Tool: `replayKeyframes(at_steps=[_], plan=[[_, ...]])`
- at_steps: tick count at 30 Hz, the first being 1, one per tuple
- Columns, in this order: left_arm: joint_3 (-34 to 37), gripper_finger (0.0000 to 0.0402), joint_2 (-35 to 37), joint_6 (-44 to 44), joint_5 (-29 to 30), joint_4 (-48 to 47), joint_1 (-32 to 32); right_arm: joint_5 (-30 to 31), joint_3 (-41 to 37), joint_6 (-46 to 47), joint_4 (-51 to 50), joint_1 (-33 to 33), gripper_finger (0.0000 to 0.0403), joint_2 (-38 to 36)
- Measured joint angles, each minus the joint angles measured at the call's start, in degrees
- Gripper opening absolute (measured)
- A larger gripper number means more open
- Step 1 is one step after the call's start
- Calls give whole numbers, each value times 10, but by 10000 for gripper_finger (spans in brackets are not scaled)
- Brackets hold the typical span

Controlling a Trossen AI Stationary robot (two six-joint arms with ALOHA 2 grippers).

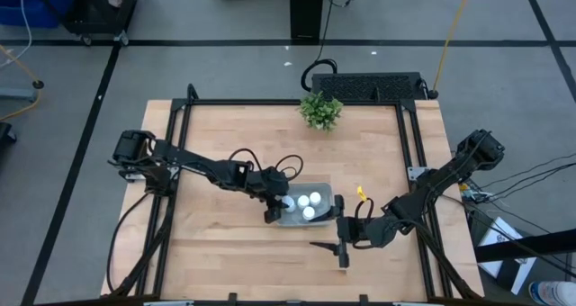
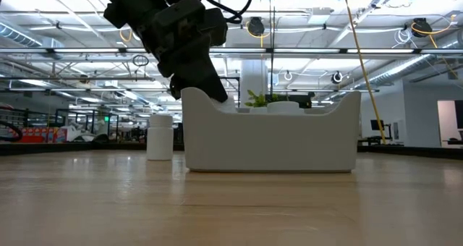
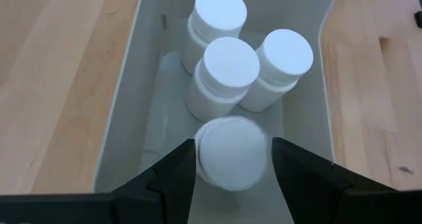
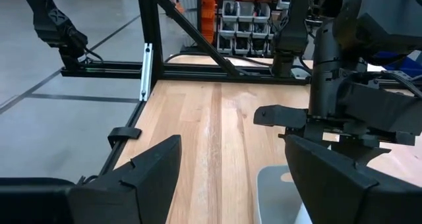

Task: Pick and place pill bottles into a basket
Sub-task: Put the white pill bottle into the white bin

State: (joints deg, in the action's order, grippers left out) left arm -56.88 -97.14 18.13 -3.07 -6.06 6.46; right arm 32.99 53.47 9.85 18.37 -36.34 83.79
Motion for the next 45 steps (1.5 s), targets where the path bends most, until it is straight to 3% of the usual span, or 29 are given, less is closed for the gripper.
replayKeyframes(at_steps=[13,20,26,29,37,45], plan=[[0,184,4,-2,-3,0,-1,0,0,0,0,0,263,0],[0,177,80,-18,30,-39,-1,0,0,0,-3,0,263,0],[0,209,134,9,145,-137,-4,0,0,2,-7,0,263,0],[0,238,137,31,168,-196,-15,-1,0,19,-15,0,263,0],[0,309,131,53,147,-240,-53,-1,0,30,-20,-1,263,0],[6,327,131,83,136,-290,-78,-1,0,30,-24,-1,263,0]])
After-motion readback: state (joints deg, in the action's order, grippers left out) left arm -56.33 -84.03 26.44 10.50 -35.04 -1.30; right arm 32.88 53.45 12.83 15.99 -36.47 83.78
